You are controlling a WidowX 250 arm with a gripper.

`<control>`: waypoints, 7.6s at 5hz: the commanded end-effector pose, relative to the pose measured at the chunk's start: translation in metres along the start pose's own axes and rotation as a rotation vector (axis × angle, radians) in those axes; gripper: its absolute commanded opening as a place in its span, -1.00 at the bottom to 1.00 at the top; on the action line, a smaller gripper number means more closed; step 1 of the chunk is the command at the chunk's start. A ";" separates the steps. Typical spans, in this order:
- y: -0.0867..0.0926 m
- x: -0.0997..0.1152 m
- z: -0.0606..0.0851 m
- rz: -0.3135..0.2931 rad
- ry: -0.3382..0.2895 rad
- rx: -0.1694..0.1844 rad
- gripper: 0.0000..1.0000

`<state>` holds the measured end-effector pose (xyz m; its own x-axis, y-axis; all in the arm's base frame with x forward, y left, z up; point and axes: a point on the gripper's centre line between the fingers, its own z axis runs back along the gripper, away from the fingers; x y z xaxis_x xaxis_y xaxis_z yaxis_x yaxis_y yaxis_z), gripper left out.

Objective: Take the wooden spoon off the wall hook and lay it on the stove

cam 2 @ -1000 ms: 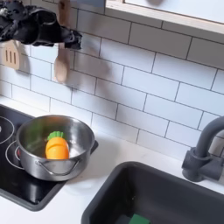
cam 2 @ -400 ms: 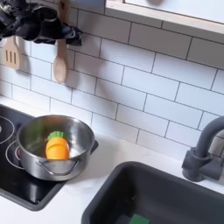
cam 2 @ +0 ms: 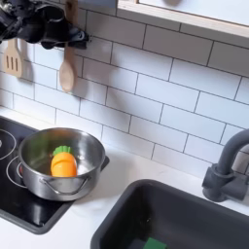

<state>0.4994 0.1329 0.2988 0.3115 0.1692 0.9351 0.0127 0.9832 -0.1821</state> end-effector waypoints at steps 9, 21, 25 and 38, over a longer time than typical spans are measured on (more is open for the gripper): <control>-0.010 0.015 0.003 0.047 -0.003 -0.065 -1.00; 0.027 -0.024 0.096 0.006 0.393 -0.070 -1.00; 0.047 -0.048 0.132 0.061 0.751 0.227 -1.00; 0.114 -0.124 0.117 -0.110 1.197 0.408 -1.00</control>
<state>0.3548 0.2305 0.1848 0.9917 0.1275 0.0167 -0.1285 0.9773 0.1686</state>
